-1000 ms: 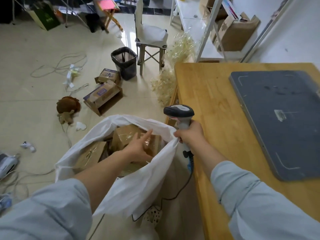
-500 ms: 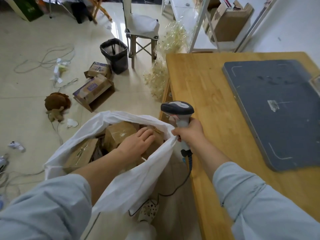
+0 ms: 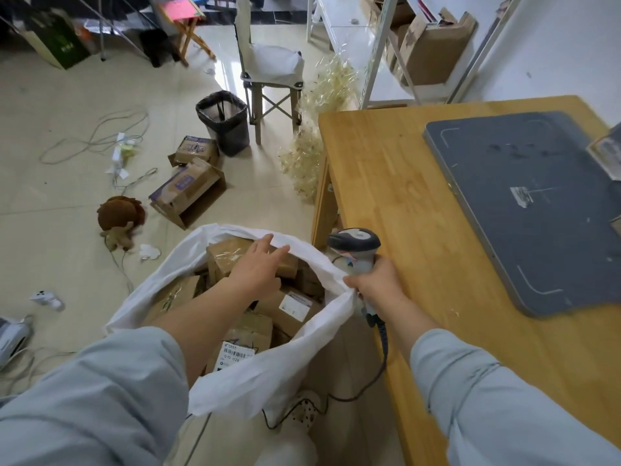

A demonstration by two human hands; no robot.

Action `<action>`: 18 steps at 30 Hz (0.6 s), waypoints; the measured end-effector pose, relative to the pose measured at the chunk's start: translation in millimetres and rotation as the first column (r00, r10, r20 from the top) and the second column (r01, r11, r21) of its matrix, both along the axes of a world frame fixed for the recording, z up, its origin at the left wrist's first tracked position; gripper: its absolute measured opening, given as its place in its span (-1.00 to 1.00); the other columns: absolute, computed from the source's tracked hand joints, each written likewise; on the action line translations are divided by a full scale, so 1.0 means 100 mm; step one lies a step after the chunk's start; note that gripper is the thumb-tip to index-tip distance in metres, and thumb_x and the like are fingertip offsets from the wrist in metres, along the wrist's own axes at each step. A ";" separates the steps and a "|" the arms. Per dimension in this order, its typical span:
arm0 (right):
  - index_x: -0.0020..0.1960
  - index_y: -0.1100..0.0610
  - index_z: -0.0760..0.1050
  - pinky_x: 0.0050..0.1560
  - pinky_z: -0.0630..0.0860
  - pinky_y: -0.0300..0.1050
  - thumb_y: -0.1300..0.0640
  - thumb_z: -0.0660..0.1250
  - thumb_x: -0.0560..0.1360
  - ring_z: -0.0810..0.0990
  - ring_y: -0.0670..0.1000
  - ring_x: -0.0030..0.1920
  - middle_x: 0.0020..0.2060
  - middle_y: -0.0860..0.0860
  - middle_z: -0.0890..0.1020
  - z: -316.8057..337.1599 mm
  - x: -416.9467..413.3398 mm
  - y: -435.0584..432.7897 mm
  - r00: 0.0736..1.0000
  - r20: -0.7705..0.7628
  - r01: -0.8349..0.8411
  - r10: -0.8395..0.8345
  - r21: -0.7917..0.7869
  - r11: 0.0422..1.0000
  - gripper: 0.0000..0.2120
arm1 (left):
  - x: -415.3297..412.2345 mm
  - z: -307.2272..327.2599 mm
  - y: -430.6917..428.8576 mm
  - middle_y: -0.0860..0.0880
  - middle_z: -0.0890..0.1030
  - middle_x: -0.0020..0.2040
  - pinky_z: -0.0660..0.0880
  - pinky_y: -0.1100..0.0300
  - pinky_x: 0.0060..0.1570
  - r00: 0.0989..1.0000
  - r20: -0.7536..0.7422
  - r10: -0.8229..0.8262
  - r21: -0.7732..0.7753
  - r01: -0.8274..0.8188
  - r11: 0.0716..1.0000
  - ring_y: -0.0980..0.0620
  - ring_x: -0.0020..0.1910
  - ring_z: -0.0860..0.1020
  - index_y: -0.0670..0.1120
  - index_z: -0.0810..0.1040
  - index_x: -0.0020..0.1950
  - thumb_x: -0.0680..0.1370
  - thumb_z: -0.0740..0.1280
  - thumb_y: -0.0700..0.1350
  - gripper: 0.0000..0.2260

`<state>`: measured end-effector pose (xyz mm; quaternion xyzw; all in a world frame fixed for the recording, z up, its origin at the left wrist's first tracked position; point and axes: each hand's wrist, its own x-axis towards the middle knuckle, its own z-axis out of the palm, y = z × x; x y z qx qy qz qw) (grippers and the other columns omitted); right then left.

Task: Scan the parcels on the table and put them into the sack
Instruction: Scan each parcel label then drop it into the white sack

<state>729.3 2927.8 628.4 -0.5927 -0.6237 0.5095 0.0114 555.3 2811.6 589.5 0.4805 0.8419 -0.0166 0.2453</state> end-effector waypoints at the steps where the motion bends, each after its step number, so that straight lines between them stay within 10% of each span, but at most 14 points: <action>1: 0.14 0.24 0.46 0.00 0.56 0.04 0.27 0.45 0.41 0.58 0.16 -0.03 -0.02 0.16 0.60 -0.01 0.03 0.00 1.000 -0.006 0.020 -0.019 0.013 1.000 -0.66 | 0.02 0.02 0.01 -0.07 -0.10 0.59 0.21 -0.07 0.43 1.000 -0.001 0.001 -0.007 -0.001 1.000 -0.15 0.56 -0.03 0.11 0.04 0.57 0.56 0.29 -0.17 -0.33; 18: -0.14 0.24 0.47 -0.45 0.54 -0.14 0.21 0.41 0.49 0.59 0.14 -0.41 -0.34 0.24 0.58 0.52 1.07 0.00 0.805 -0.382 0.387 -0.454 -0.243 0.890 -0.85 | 0.71 0.69 0.57 -0.08 -0.02 0.59 0.04 -0.16 0.49 0.979 -0.092 -0.181 0.038 0.185 0.982 -0.14 0.55 -0.01 0.12 -0.07 0.58 0.55 0.21 -0.23 -0.29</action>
